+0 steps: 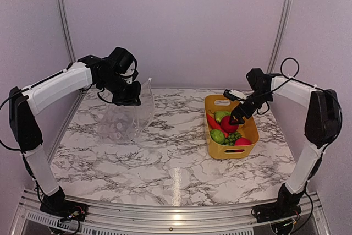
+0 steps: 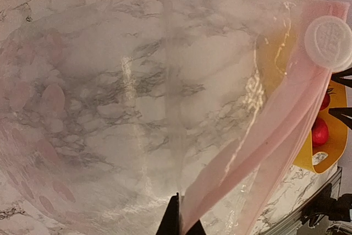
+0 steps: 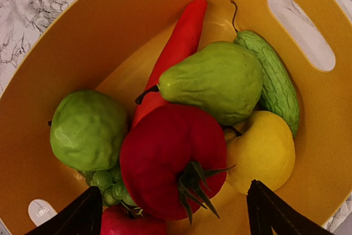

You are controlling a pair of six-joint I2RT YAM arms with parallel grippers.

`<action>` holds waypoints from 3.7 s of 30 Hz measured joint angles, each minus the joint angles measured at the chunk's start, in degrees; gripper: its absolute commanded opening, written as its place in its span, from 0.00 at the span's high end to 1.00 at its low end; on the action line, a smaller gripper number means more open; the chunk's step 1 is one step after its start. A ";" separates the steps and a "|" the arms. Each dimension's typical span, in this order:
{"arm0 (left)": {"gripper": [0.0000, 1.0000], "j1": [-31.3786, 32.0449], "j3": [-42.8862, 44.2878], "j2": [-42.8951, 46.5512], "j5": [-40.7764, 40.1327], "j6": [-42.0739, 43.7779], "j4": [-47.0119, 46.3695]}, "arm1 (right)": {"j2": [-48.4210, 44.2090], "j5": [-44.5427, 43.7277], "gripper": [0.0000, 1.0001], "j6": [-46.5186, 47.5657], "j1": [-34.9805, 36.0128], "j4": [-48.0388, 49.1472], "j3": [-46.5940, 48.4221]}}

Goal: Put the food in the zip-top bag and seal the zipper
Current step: Pick up the fake vegetable from the bin, then place the fake vegetable in the zipper food storage bag.

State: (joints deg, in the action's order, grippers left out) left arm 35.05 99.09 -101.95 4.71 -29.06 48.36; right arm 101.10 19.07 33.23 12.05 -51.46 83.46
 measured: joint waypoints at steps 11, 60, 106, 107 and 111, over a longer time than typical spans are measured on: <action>0.98 0.63 -1.27 0.02 1.84 -1.86 -2.75 | 5.99 5.53 0.12 -0.26 -1.75 -3.98 1.62; 0.99 3.06 -2.25 -1.68 10.64 -13.05 -16.35 | 4.72 19.39 0.59 -13.11 28.74 13.55 26.36; 1.00 3.69 -5.53 3.17 12.55 -13.35 -22.71 | -1.49 5.05 0.14 -9.14 27.96 12.44 20.70; 1.00 3.69 -5.53 3.17 12.44 -13.18 -22.60 | -2.62 5.14 0.14 -9.09 27.26 12.41 20.33; 1.00 3.69 -5.53 3.17 11.72 -12.37 -21.94 | -5.97 5.38 0.16 -8.79 23.54 11.98 18.58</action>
State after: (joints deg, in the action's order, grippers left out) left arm 38.74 93.56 -98.78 16.43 -41.43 26.41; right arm 95.13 24.45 24.45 35.59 -39.48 102.04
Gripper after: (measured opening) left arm 0.013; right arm 0.855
